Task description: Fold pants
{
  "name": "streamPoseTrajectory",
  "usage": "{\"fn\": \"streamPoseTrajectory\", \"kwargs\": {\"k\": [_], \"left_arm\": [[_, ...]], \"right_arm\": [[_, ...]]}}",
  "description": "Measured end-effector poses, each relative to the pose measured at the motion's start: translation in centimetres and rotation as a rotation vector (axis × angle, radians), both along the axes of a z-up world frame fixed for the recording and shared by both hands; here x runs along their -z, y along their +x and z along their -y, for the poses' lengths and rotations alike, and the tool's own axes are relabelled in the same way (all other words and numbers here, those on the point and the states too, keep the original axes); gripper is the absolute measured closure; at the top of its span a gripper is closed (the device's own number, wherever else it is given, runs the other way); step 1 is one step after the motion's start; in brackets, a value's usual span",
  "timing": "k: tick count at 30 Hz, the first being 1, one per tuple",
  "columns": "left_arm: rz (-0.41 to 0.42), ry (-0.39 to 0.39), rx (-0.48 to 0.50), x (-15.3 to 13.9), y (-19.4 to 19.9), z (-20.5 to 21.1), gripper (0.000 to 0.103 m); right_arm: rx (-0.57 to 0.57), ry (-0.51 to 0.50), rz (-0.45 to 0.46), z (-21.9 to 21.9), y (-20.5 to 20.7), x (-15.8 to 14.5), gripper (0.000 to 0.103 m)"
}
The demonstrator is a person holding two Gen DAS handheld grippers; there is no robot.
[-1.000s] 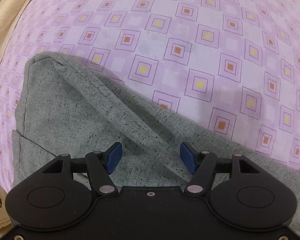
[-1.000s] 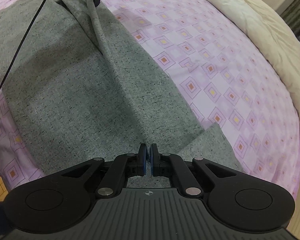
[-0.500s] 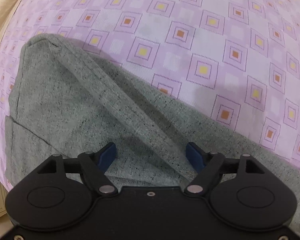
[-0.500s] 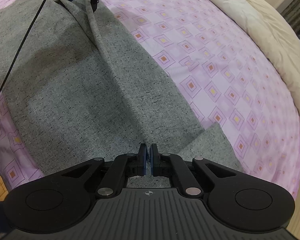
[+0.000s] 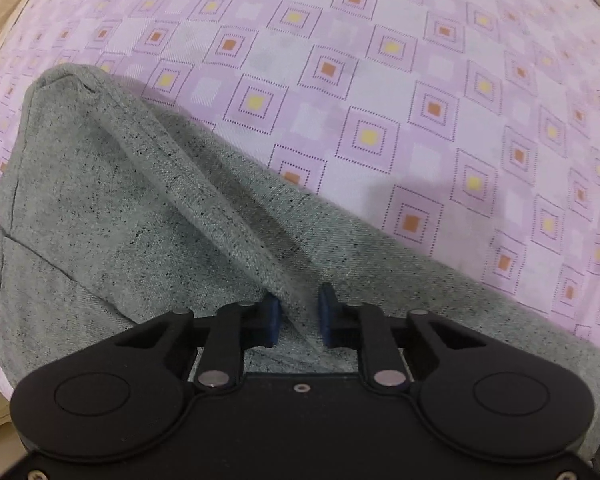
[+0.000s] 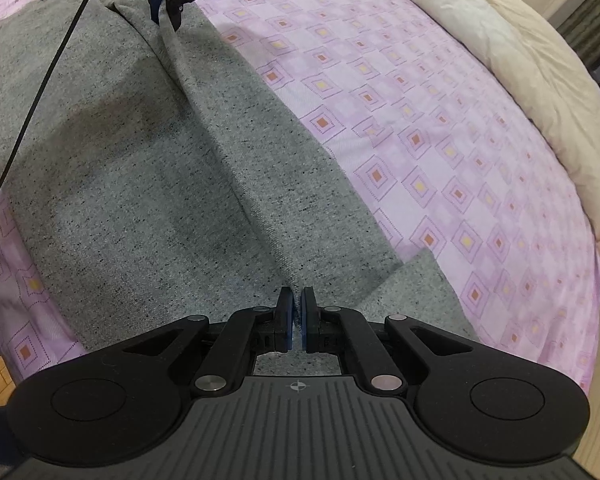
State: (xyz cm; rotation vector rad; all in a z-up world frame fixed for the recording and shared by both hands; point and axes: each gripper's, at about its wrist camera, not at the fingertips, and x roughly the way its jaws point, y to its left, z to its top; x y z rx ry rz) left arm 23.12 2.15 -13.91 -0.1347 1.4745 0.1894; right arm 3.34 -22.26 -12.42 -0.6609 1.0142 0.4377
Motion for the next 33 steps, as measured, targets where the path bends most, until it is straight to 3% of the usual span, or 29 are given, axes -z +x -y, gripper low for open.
{"fn": "streamPoseTrajectory", "kwargs": {"k": [7, 11, 17, 20, 24, 26, 28, 29, 30, 33], "left_arm": [[0.056, -0.012, -0.009, -2.3, -1.7, -0.9, 0.083], [0.122, -0.027, -0.023, -5.2, -3.7, -0.8, 0.084], [0.254, -0.018, -0.001, -10.3, -10.1, -1.5, 0.084], [0.204, -0.013, -0.006, -9.4, -14.2, -1.9, 0.085], [-0.033, -0.047, -0.058, -2.9, -17.3, -2.5, 0.085], [-0.105, -0.08, -0.094, -0.8, -18.1, -3.0, 0.085], [-0.099, -0.055, -0.066, -0.7, -18.2, -2.9, 0.084], [-0.086, -0.04, -0.044, -1.0, -18.0, -2.7, 0.084], [-0.072, -0.026, -0.017, -1.3, -17.6, -2.4, 0.084], [-0.053, -0.03, 0.016, -1.8, -16.0, -2.1, 0.084]], "right_arm": [[0.009, 0.003, 0.015, 0.0, -0.4, -0.5, 0.099], [0.024, 0.02, 0.037, 0.4, -1.0, -1.6, 0.099], [0.044, 0.057, 0.05, 1.1, -3.5, -3.3, 0.099], [0.043, 0.056, -0.01, 1.2, -4.8, -2.1, 0.098], [0.044, 0.048, -0.136, 1.1, -5.5, 0.1, 0.096], [0.102, 0.094, -0.142, 1.8, -5.2, -0.6, 0.086], [0.221, 0.157, -0.068, 2.9, -4.3, -2.2, 0.065], [0.293, 0.162, -0.016, 3.3, -3.4, -2.6, 0.049], [0.359, 0.151, 0.025, 3.5, -2.4, -2.7, 0.043], [0.554, 0.126, 0.044, 3.7, 2.0, -1.3, 0.043]]}}
